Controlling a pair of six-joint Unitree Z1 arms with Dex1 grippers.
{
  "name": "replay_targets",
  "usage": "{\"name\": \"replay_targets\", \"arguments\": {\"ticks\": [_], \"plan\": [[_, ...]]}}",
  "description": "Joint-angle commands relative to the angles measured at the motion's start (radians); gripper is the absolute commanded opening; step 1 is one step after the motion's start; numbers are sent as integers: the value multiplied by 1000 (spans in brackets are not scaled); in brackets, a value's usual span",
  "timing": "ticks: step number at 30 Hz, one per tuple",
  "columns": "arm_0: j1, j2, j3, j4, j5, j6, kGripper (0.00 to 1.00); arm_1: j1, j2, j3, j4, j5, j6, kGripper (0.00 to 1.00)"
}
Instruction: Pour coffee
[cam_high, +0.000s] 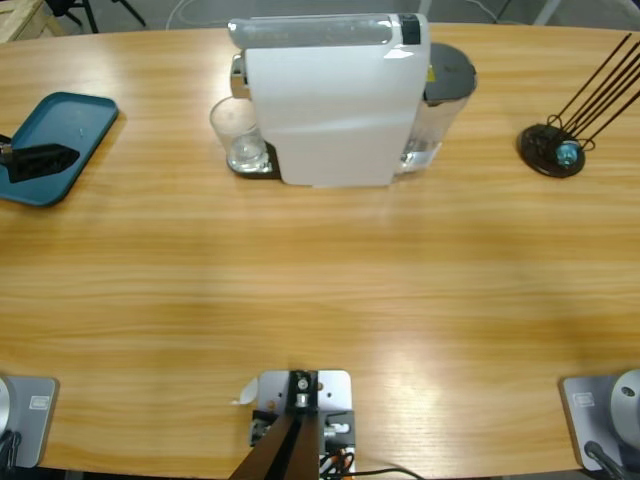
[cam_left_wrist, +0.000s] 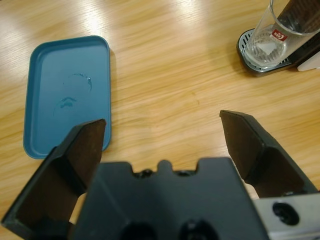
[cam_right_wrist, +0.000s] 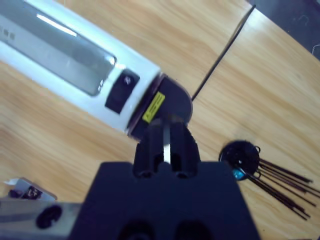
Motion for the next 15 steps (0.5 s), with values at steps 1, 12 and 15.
{"name": "replay_targets", "arguments": {"ticks": [1,12,15], "plan": [[-9,29,35,-22,-3,-8,977,16,177,-124,57,30,-4,0],[-8,35,35,-24,-2,-5,977,43,253,-203,95,32,-2,0],[-9,35,35,-24,-2,-5,977,53,275,-251,123,30,-2,0]]}}
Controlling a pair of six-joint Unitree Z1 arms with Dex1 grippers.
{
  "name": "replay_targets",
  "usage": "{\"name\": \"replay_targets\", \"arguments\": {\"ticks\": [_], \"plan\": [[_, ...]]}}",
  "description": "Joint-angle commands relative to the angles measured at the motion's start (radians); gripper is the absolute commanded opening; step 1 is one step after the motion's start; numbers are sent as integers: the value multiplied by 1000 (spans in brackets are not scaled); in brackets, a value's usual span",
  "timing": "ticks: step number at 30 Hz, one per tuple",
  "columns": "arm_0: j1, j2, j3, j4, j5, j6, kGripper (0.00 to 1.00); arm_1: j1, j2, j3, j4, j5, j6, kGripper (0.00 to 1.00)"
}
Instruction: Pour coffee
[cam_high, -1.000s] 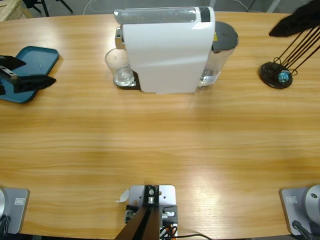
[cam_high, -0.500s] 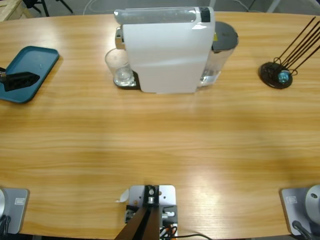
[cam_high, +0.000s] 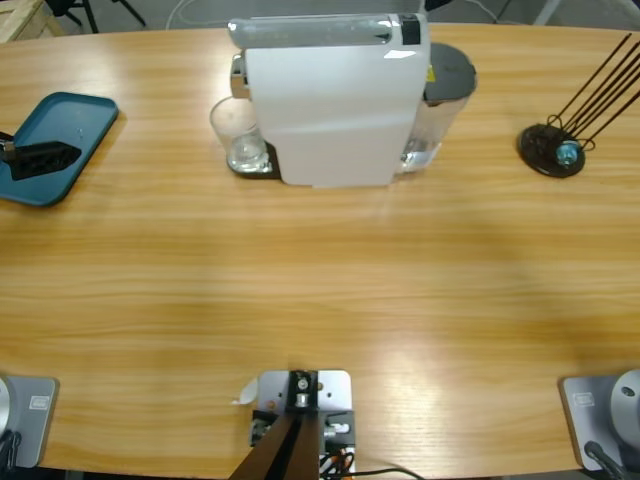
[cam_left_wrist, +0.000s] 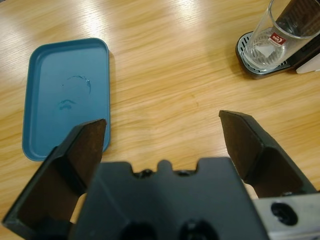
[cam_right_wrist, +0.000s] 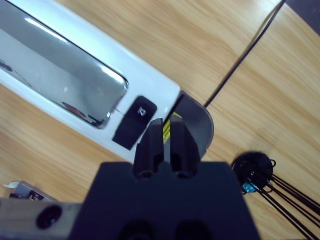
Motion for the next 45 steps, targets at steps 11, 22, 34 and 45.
{"name": "replay_targets", "arguments": {"ticks": [11,22,34,45], "plan": [[-9,27,35,-13,-4,-5,977,50,118,-131,86,-3,2,0],[-9,28,34,-13,-4,-5,977,50,121,-115,88,-12,2,0],[-9,26,34,-13,-5,-5,977,50,117,-16,51,-9,18,0],[-9,24,35,-16,-13,0,977,45,-6,-116,-22,-48,-15,367]]}}
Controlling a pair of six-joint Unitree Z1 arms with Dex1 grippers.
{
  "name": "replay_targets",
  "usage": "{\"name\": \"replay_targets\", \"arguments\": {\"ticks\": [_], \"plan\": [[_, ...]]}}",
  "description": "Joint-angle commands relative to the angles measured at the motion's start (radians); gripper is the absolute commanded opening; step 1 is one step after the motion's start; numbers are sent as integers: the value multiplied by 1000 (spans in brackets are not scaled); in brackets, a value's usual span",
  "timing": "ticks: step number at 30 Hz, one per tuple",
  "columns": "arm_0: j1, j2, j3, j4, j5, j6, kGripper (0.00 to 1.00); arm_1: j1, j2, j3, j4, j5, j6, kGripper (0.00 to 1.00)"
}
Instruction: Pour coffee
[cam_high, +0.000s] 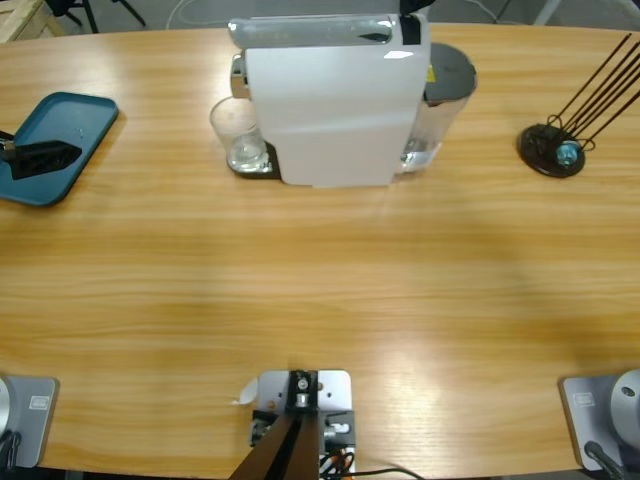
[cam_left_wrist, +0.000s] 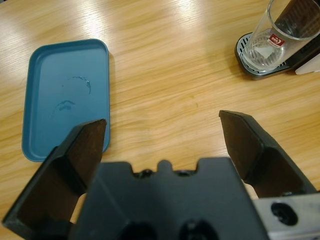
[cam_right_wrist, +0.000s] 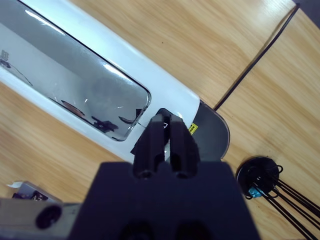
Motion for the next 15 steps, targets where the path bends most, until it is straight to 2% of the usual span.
{"name": "replay_targets", "arguments": {"ticks": [1,3,5,15], "plan": [[-9,24,35,-13,-12,0,977,5,-69,-71,-54,-60,-28,719],[-8,21,35,-13,-12,0,977,1,-67,-81,-43,-66,-27,754],[-9,21,35,-13,-12,1,977,0,-69,-68,-27,-47,-28,983],[-8,21,35,-14,-13,1,977,0,-89,30,-2,-22,12,1000]]}}
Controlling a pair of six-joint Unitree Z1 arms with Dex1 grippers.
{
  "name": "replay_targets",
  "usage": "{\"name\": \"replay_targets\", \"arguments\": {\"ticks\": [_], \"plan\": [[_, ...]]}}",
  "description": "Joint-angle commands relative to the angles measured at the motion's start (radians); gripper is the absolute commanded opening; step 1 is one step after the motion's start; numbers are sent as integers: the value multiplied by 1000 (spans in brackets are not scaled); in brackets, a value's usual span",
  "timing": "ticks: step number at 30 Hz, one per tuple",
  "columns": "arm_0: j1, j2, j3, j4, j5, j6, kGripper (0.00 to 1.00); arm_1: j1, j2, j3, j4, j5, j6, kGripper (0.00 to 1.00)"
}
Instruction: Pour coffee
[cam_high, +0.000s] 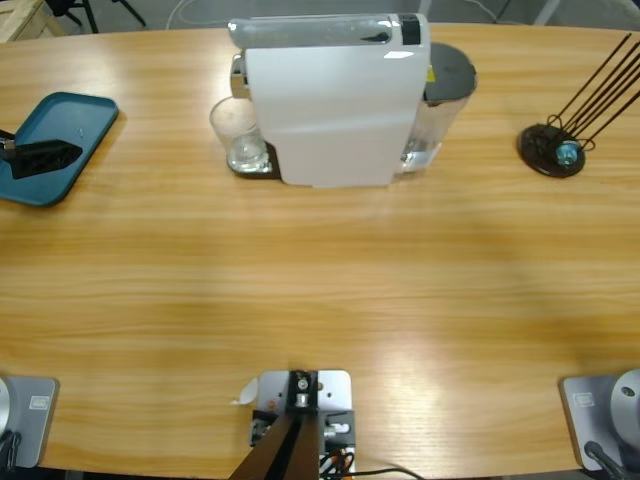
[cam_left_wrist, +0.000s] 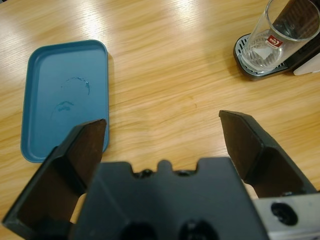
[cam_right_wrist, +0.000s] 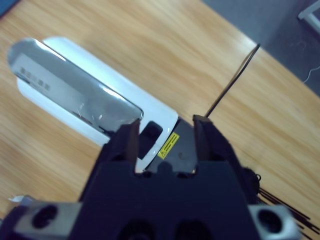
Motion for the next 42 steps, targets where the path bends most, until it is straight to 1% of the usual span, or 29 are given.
{"name": "replay_targets", "arguments": {"ticks": [1,5,25,27,29,31,33,38,42], "plan": [[-9,21,35,-10,-9,1,977,1,-25,105,22,19,32,1000],[-9,22,35,-11,-9,1,977,0,-41,138,17,22,40,1000],[-9,18,37,-13,-12,1,977,-5,-75,149,16,19,40,1000],[-9,18,37,-13,-12,1,977,-5,-99,159,15,14,40,1000],[-9,18,40,-17,-12,1,977,-5,-179,236,-36,-13,42,1000],[-9,13,59,-52,-11,6,977,-4,-286,372,-126,-30,50,1000],[-9,-6,82,-91,-11,15,982,-4,-396,515,-204,-32,57,1000],[-9,-66,124,-151,-12,16,977,-2,-627,847,-303,-27,47,1000],[-9,-57,151,-221,-35,44,978,-2,-851,1150,-501,-27,13,1000]]}}
